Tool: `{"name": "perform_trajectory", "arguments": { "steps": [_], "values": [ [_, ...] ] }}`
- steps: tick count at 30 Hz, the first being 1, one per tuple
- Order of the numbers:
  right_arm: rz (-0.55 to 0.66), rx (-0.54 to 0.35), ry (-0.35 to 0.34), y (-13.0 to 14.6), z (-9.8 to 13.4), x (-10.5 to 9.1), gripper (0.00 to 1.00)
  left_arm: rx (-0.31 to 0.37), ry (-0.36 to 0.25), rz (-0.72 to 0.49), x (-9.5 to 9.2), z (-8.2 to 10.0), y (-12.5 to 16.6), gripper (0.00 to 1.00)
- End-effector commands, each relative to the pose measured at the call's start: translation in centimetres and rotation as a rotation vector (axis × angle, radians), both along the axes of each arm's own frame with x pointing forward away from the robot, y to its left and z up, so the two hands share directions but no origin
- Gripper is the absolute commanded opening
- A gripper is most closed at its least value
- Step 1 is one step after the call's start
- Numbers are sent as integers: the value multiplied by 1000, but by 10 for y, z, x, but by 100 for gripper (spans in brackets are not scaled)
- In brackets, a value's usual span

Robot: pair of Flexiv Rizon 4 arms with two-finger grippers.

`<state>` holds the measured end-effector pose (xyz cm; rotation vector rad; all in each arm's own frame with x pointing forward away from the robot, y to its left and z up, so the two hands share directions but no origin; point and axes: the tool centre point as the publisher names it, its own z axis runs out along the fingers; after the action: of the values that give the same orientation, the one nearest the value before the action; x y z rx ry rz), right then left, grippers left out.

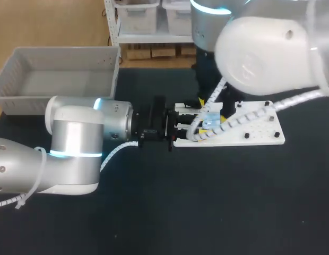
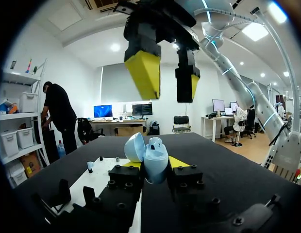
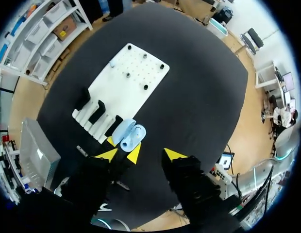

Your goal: Pick up each earbud case from the left stands, insert the matching earbuds, close the lid, and place the case in the box.

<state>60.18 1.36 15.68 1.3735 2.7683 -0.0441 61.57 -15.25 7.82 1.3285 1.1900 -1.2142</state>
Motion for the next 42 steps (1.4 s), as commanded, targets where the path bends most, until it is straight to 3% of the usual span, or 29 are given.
{"name": "perform_trajectory", "arguments": {
  "steps": [1,6,9,21,32,37,42],
  "values": [
    [69,82,-192,-28,17,-24,48,-3,-4,6,-2,-1,0,0],
    [189,80,-294,-49,29,-5,44,-3,-4,6,-2,-1,0,0],
    [228,64,-303,-62,29,11,49,-3,-4,6,-2,-1,0,0],
    [483,-16,-298,-97,16,57,47,-3,-4,6,-2,-1,0,0],
    [648,-13,-237,-104,-25,82,57,-3,-4,6,-2,-1,0,0],
    [678,-1,-220,-106,-46,92,50,-3,-4,6,-2,-1,0,0],
    [702,17,-196,-106,-66,103,49,-3,-4,6,-2,-1,0,0]
  ]
}}
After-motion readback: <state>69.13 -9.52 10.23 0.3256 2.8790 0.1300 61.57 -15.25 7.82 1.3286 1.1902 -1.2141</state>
